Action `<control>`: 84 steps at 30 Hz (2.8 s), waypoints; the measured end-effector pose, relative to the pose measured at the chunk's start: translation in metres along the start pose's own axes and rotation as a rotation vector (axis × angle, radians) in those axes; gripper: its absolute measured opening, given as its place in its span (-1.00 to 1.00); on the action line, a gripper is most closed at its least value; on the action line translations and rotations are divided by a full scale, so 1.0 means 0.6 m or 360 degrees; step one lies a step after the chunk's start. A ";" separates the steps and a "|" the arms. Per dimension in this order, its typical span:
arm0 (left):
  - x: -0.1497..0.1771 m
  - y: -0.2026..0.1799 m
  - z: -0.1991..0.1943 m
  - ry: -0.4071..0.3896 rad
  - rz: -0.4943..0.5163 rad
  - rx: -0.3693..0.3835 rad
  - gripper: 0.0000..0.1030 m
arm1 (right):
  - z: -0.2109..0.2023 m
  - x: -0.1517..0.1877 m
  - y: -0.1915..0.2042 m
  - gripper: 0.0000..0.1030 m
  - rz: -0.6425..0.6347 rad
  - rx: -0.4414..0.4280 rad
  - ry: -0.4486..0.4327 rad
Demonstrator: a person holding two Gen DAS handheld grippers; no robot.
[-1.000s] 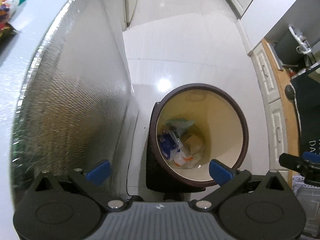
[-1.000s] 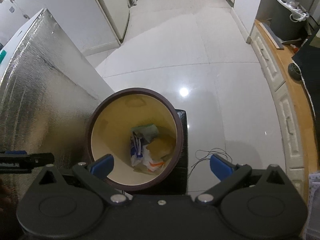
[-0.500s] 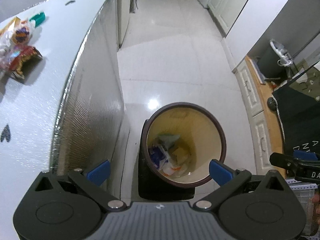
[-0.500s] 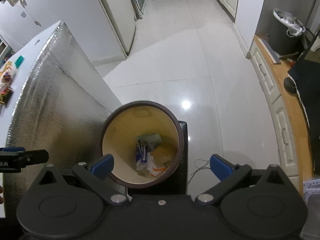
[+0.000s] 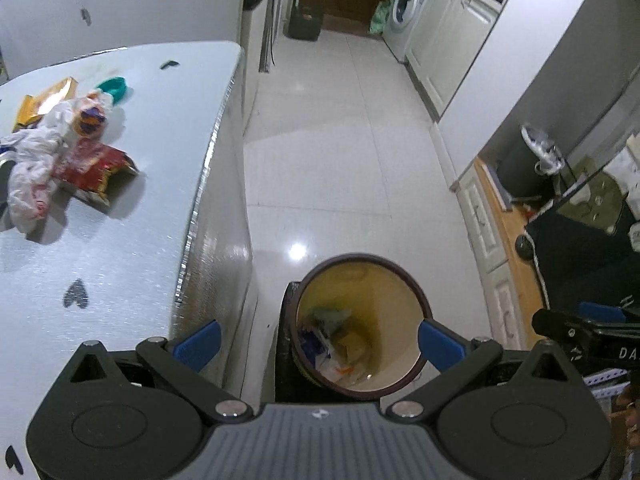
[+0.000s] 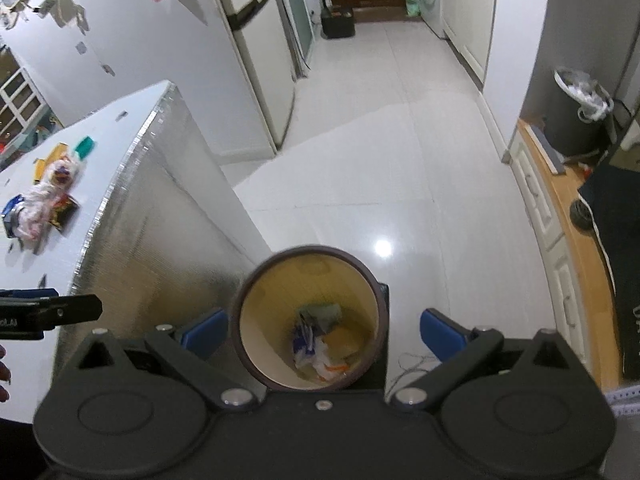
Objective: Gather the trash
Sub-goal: 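Move both open tools back from the bin toward the trash on the table, then grasp the white plastic bag with the left tool while the right tool grasps the red snack packet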
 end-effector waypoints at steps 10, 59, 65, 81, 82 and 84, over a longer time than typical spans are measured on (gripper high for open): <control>-0.024 0.053 -0.075 -0.0139 -0.0120 0.0007 1.00 | -0.031 -0.033 0.079 1.00 -0.0140 -0.0065 -0.0106; -0.126 0.448 -0.088 -0.0427 -0.0608 -0.0096 1.00 | 0.251 -0.151 0.545 1.00 -0.0983 -0.0519 -0.0257; -0.153 0.460 -0.057 -0.0407 -0.0594 -0.0009 0.96 | 0.314 -0.153 0.563 1.00 -0.1139 -0.0571 -0.0093; -0.186 0.458 0.057 -0.0201 -0.0502 -0.0013 0.29 | 0.341 -0.128 0.598 0.15 -0.1283 -0.0603 0.0046; -0.186 0.458 0.064 -0.0184 -0.0503 -0.0021 0.29 | 0.340 -0.126 0.599 0.15 -0.1281 -0.0597 0.0048; -0.186 0.458 0.075 -0.0150 -0.0506 -0.0040 0.29 | 0.336 -0.122 0.598 0.14 -0.1257 -0.0579 0.0049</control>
Point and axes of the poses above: each gripper's, at about its wrist camera, not at the fingertips, and z roughly the way its jaws point, y to its left, x to its underside, the point moved 3 cm from there along z, roughly the way its jaws point, and after that the axes turned 7 degrees about -x, right-handed, at the moved point
